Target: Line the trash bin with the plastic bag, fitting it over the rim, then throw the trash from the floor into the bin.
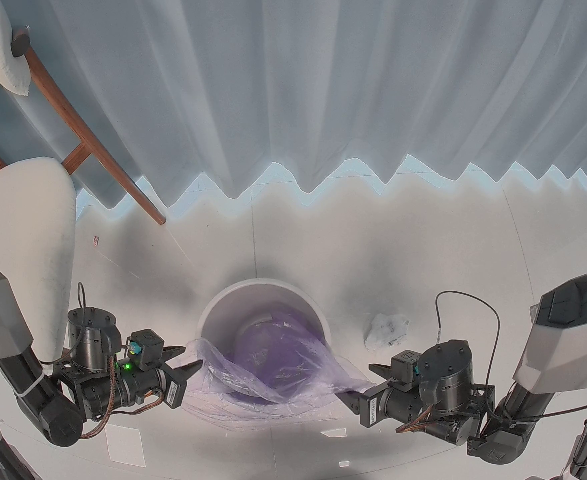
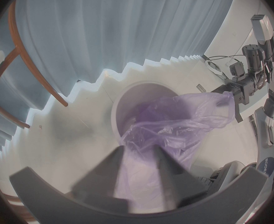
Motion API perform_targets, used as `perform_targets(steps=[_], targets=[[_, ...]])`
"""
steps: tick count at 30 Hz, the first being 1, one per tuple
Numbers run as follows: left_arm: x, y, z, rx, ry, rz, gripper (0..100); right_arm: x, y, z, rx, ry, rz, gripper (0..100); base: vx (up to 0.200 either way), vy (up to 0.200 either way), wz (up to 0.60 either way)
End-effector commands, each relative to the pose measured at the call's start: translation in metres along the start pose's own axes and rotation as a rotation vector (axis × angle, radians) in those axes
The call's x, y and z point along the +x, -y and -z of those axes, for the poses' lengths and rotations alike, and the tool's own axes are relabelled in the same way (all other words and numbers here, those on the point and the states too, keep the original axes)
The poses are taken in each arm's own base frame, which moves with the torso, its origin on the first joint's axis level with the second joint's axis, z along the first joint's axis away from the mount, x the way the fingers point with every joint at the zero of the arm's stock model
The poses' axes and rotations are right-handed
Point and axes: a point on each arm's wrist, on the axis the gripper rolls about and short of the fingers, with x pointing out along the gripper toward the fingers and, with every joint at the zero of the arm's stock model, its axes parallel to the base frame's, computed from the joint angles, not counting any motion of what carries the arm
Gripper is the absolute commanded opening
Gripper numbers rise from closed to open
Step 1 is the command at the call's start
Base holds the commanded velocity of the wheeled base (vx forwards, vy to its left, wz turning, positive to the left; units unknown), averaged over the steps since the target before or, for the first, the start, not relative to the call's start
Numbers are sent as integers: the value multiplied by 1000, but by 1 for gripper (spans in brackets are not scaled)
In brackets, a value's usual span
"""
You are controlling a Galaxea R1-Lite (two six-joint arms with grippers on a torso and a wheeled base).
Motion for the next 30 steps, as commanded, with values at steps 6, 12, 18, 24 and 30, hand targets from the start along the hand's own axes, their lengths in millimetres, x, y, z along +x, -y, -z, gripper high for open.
perform_targets(steps=[6,12,18,24,30], targets=[[3,-13,-11,-14,96,-52,0,3,0,-16,31,122,-22,0,0,0,0],[13,-22,-18,-57,173,-87,0,15,0,-34,47,190,-78,0,0,0,0],[20,-29,-23,-61,202,-79,0,44,4,-65,77,299,-111,0,0,0,0],[6,-25,-29,-64,241,-13,0,48,3,-75,85,298,-115,0,0,0,0],[-11,-27,-40,-95,305,-33,0,49,3,-76,87,294,-113,0,0,0,0]])
